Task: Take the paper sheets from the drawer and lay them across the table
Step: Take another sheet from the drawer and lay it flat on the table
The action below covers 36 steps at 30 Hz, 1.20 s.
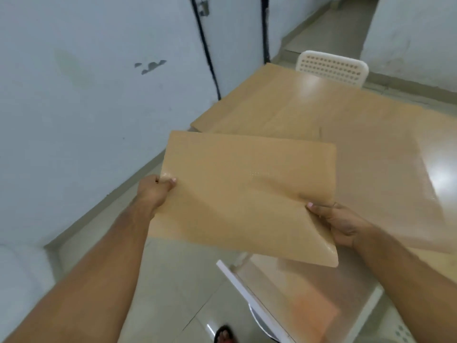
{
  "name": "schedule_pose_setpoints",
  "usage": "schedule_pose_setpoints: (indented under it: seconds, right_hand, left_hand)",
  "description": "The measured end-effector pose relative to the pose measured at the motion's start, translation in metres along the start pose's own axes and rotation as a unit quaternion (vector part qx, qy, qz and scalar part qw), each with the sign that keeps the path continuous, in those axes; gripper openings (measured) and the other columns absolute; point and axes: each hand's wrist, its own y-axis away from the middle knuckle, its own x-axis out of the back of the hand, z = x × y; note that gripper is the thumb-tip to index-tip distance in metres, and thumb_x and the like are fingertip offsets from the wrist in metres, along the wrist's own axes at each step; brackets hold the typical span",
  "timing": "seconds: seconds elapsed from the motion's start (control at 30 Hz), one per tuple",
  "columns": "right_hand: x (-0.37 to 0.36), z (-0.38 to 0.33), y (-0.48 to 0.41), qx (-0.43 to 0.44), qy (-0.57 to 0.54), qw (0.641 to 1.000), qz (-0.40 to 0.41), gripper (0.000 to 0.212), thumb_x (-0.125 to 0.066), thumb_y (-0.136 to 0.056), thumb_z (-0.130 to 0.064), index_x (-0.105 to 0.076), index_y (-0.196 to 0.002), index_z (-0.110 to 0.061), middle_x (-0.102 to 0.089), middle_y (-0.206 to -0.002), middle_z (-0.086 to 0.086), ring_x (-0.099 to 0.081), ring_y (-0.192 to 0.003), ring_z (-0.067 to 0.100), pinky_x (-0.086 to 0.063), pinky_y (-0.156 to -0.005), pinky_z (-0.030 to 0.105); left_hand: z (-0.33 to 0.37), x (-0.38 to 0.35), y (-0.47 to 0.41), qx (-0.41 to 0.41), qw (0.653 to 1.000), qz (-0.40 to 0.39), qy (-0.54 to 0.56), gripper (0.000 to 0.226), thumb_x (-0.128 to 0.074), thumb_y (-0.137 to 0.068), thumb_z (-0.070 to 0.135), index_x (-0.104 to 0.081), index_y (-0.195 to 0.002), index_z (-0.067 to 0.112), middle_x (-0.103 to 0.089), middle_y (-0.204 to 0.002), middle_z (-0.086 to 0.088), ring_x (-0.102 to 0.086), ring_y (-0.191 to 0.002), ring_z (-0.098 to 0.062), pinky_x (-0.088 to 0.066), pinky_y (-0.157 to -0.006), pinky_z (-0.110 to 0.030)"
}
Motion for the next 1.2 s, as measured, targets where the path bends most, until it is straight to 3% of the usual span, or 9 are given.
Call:
schedule_pose_setpoints:
  seconds: [0.07, 0.13, 0.23, 0.37, 0.57, 0.8, 1.0, 1.2]
  right_hand:
    - [-0.031, 0.001, -0.007, 0.007, 0.021, 1.0, -0.003, 0.027, -0.055, -0.097, -0.006, -0.079, -0.089, -0.015, -0.076, -0.075, 0.006, -0.071, -0.058, 0.014, -0.059, -0.053, 0.027]
    - [-0.08, 0.012, -0.019, 0.015, 0.051, 0.999, -0.006, 0.023, -0.057, -0.097, -0.009, -0.078, -0.094, -0.017, -0.076, -0.073, 0.002, -0.07, -0.056, 0.012, -0.058, -0.051, 0.027]
    - [-0.144, 0.028, -0.036, 0.048, 0.078, 0.996, -0.006, 0.021, -0.061, -0.095, -0.011, -0.073, -0.111, -0.016, -0.077, -0.084, 0.005, -0.072, -0.066, 0.015, -0.062, -0.064, 0.034]
    - [-0.225, 0.052, -0.055, 0.072, 0.143, 0.987, 0.02, 0.016, -0.065, -0.094, -0.016, -0.073, -0.108, -0.015, -0.075, -0.101, 0.01, -0.072, -0.081, 0.024, -0.06, -0.073, 0.041]
    - [-0.297, 0.062, -0.085, 0.102, 0.14, 0.982, 0.08, 0.03, -0.07, -0.091, -0.018, -0.066, -0.119, -0.009, -0.072, -0.105, 0.012, -0.068, -0.088, 0.027, -0.055, -0.071, 0.038]
    - [-0.34, 0.026, -0.169, 0.16, 0.13, 0.97, 0.126, 0.026, -0.071, -0.091, -0.013, -0.066, -0.116, -0.012, -0.073, -0.095, 0.004, -0.069, -0.078, 0.021, -0.057, -0.056, 0.028]
    - [-0.362, -0.033, -0.253, 0.191, 0.142, 0.953, 0.185, 0.026, -0.071, -0.091, -0.013, -0.065, -0.116, -0.015, -0.072, -0.107, 0.015, -0.068, -0.078, 0.027, -0.058, -0.078, 0.045]
    - [-0.348, -0.081, -0.28, 0.204, 0.129, 0.928, 0.283, 0.032, -0.069, -0.092, -0.014, -0.06, -0.123, -0.016, -0.068, -0.103, 0.009, -0.067, -0.084, 0.028, -0.058, -0.074, 0.041]
  left_hand:
    - [-0.031, 0.029, -0.019, 0.004, 1.0, 0.001, 0.023, 0.049, -0.075, -0.07, 0.053, -0.07, -0.102, 0.017, -0.073, -0.105, -0.008, -0.069, -0.097, -0.033, -0.056, -0.09, -0.055]
    - [-0.056, 0.071, -0.025, 0.006, 0.998, 0.012, 0.056, 0.04, -0.076, -0.076, 0.049, -0.069, -0.101, 0.018, -0.072, -0.102, -0.005, -0.069, -0.096, -0.029, -0.056, -0.088, -0.052]
    - [-0.087, 0.126, -0.031, 0.002, 0.995, 0.022, 0.101, 0.018, -0.073, -0.09, 0.03, -0.068, -0.101, 0.016, -0.07, -0.091, 0.001, -0.068, -0.084, -0.02, -0.056, -0.075, -0.036]
    - [-0.12, 0.189, -0.06, -0.009, 0.989, 0.019, 0.143, 0.003, -0.071, -0.092, 0.023, -0.07, -0.095, 0.022, -0.072, -0.088, 0.004, -0.07, -0.078, -0.016, -0.053, -0.061, -0.028]
    - [-0.123, 0.237, -0.132, -0.018, 0.991, 0.021, 0.133, 0.007, -0.074, -0.089, 0.025, -0.073, -0.094, 0.02, -0.074, -0.092, 0.0, -0.071, -0.081, -0.018, -0.055, -0.067, -0.029]
    - [-0.087, 0.23, -0.24, -0.026, 0.995, 0.006, 0.1, 0.014, -0.074, -0.09, 0.025, -0.073, -0.099, 0.015, -0.074, -0.093, -0.001, -0.07, -0.084, -0.019, -0.055, -0.069, -0.029]
    - [-0.029, 0.195, -0.328, -0.02, 0.996, -0.004, 0.088, 0.014, -0.07, -0.093, 0.025, -0.071, -0.1, 0.013, -0.073, -0.096, -0.002, -0.07, -0.087, -0.022, -0.059, -0.075, -0.035]
    - [0.041, 0.133, -0.406, -0.057, 0.994, -0.075, 0.057, 0.016, -0.067, -0.094, 0.024, -0.07, -0.107, 0.016, -0.072, -0.103, 0.0, -0.069, -0.09, -0.02, -0.057, -0.076, -0.033]
